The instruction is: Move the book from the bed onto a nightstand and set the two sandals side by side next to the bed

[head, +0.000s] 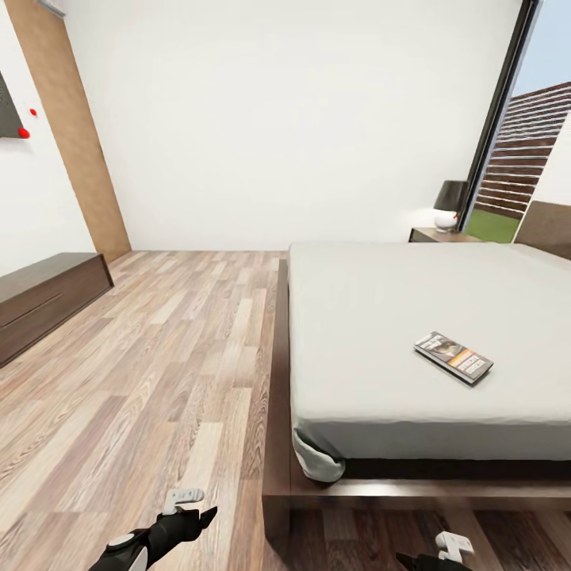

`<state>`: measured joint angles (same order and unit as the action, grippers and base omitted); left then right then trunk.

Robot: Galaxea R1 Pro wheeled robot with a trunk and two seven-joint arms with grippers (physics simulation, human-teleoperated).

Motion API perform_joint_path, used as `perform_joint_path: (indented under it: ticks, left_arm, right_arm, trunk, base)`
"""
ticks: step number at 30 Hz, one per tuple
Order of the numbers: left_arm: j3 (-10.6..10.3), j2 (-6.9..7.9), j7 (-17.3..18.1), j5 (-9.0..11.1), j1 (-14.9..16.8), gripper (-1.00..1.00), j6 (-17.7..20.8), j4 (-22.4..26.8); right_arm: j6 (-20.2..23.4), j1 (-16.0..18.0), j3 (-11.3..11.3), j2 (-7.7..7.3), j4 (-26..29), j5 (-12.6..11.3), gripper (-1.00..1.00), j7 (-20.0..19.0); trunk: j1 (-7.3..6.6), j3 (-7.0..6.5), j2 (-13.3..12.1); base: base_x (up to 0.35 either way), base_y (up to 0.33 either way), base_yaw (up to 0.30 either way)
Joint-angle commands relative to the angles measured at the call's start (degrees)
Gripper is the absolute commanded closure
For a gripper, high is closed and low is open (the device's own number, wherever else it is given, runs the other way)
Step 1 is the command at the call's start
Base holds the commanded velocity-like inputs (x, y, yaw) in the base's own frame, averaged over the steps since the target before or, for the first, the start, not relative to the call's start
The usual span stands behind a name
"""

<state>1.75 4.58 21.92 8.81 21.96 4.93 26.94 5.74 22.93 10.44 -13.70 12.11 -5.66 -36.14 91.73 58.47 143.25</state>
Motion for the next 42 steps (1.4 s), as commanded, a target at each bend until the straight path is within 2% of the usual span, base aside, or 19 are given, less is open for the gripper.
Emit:
perform_joint_path:
  ticks: [1, 42]
  left_arm:
    - [0.18, -0.01, 0.32, 0.53, 0.01, -1.0, 0.52, 0.05]
    - [0.18, -0.01, 0.24, 0.57, 0.01, -1.0, 0.48, 0.04]
  right_arm:
    - [0.59, 0.01, 0.11, -0.01, 0.03, -0.58, -1.0, -0.23]
    - [0.58, 0.01, 0.11, -0.01, 0.02, -0.55, -1.0, -0.22]
  trunk:
    - [-0.04, -0.18, 0.0]
    - [-8.87, -7.57, -16.1]
  base:
    - [0.0, 0.0, 0.0]
    - [0.0, 0.0, 0.0]
